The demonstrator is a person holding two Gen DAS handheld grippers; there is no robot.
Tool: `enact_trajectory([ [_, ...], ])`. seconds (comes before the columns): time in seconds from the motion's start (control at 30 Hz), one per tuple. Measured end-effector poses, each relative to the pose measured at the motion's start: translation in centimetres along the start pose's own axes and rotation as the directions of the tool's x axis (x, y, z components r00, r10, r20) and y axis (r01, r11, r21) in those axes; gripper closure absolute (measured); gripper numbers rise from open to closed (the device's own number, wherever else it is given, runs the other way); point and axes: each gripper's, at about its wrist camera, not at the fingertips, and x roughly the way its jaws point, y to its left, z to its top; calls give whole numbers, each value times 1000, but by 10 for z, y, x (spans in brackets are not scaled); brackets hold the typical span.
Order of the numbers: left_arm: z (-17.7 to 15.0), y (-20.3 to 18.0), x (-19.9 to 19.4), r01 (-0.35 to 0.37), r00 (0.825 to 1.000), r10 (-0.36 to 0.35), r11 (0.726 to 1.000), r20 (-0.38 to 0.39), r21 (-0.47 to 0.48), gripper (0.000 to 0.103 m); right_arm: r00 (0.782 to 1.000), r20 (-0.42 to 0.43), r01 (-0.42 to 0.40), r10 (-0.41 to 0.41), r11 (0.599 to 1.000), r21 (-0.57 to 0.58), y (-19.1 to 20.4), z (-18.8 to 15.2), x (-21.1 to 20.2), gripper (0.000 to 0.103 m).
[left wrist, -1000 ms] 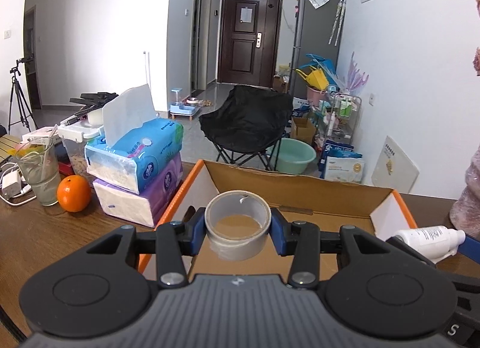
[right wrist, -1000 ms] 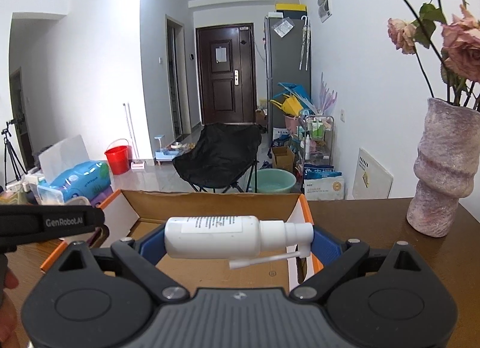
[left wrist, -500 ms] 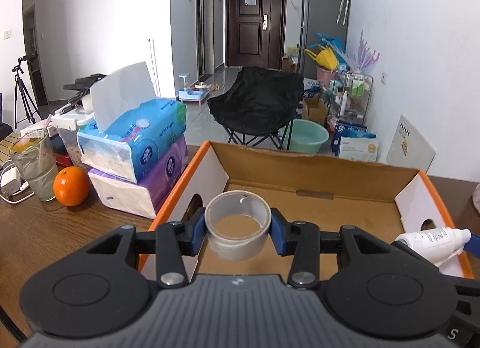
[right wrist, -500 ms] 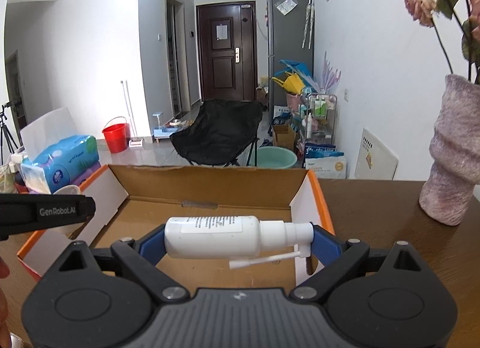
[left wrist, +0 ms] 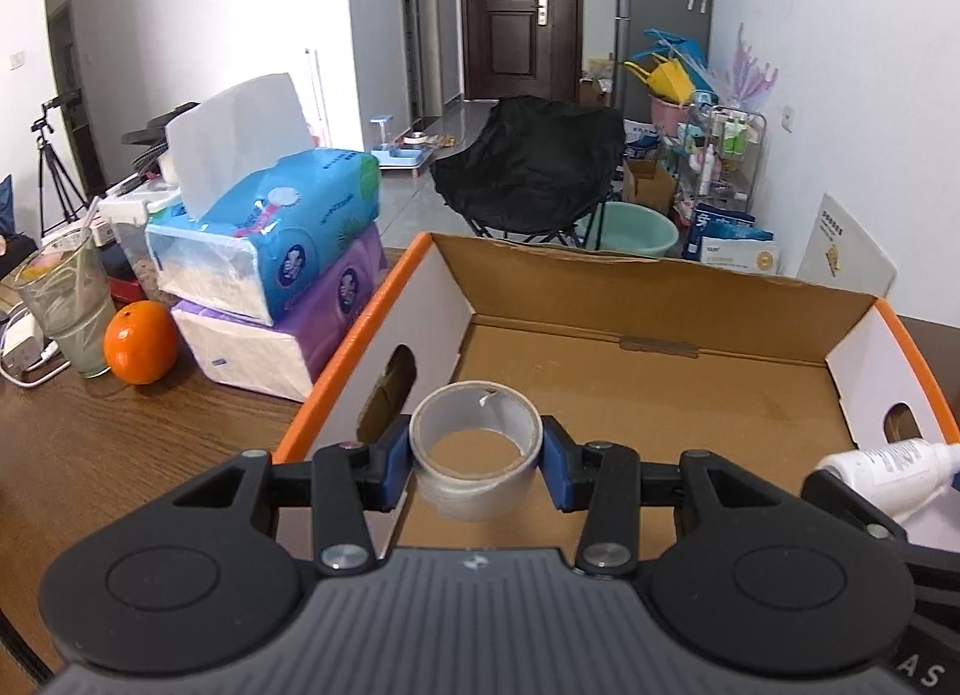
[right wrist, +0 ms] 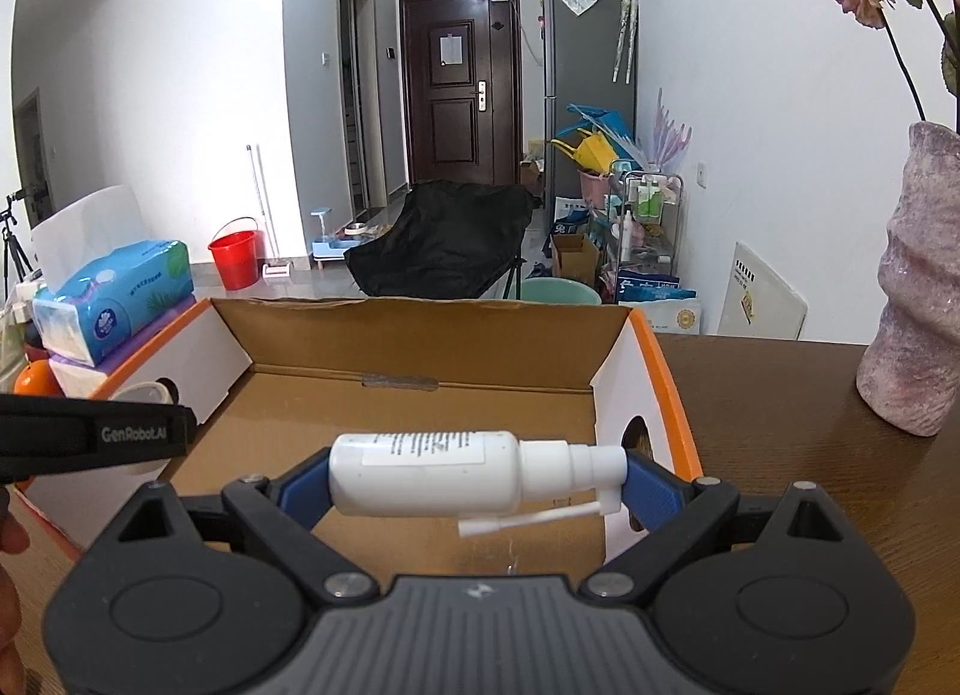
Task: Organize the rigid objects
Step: 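Open both grippers to drop the tape roll and spray bottle into the box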
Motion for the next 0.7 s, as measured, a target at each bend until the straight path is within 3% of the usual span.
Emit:
enact_trajectory([
  [0.03, 0, 0, -1, -2, 1000, 2, 1000, 3, -1, 56, 1000, -3, 1, -1, 1000, 1, 0, 1, 0, 6],
  [0.1, 1, 1, -3, -9, 1000, 9, 1000, 10, -3, 40, 1000, -14, 7, -7, 1000, 0, -2, 2, 0, 5],
  [0.17, 1, 1, -7, -22, 999, 22, 1000, 33, -6, 16, 1000, -24, 16, -16, 1000, 1, -3, 3, 2, 1],
  [0.3, 3, 3, -14, -21, 998, 22, 1000, 60, -21, 0, 999, -38, 23, -22, 1000, 4, -4, 3, 5, 0],
  [0.7, 5, 7, -19, -19, 998, 23, 998, 61, -55, 0, 999, -33, 18, -18, 1000, -2, -2, 3, -3, 0],
])
